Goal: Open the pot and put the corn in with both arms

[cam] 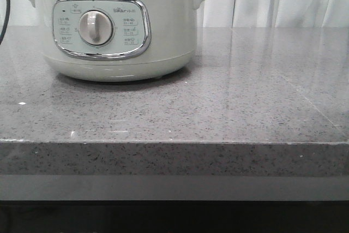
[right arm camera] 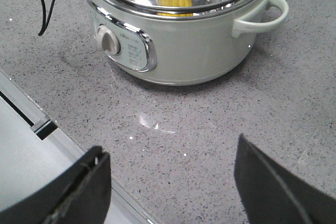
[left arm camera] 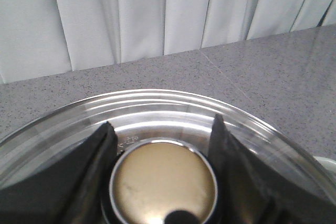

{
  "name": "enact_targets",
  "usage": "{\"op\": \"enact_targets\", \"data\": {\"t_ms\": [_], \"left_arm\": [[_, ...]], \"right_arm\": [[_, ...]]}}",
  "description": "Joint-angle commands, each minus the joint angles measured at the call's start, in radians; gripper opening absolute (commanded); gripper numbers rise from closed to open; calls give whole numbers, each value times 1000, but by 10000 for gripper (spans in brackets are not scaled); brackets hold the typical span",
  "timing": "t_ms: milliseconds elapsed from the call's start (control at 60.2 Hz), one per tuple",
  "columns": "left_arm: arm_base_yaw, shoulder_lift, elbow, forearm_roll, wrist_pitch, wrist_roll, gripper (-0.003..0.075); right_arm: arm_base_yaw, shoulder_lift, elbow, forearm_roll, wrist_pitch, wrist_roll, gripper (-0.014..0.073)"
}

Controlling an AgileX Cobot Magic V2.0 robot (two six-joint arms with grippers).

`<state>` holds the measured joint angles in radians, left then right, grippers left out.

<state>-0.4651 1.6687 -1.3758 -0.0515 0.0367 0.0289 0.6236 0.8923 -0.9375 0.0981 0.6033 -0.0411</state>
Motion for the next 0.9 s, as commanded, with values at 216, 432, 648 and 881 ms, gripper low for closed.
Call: {"op": "enact_targets", "data": {"t_ms": [216, 432, 648, 881], "left_arm": [[-1, -63, -44, -13, -53, -5, 176], [-1, -76, -44, -13, -27, -5, 176], [-8, -76, -44, -13, -18, -5, 178], [-8, -76, -44, -13, -20, -5, 353]], "right_arm": [[-8, -7, -25, -3, -62, -4, 521], [-8, -7, -25, -3, -62, -4, 521], [-8, -7, -25, -3, -62, -4, 521], [-8, -7, -25, -3, -62, -4, 521]]}}
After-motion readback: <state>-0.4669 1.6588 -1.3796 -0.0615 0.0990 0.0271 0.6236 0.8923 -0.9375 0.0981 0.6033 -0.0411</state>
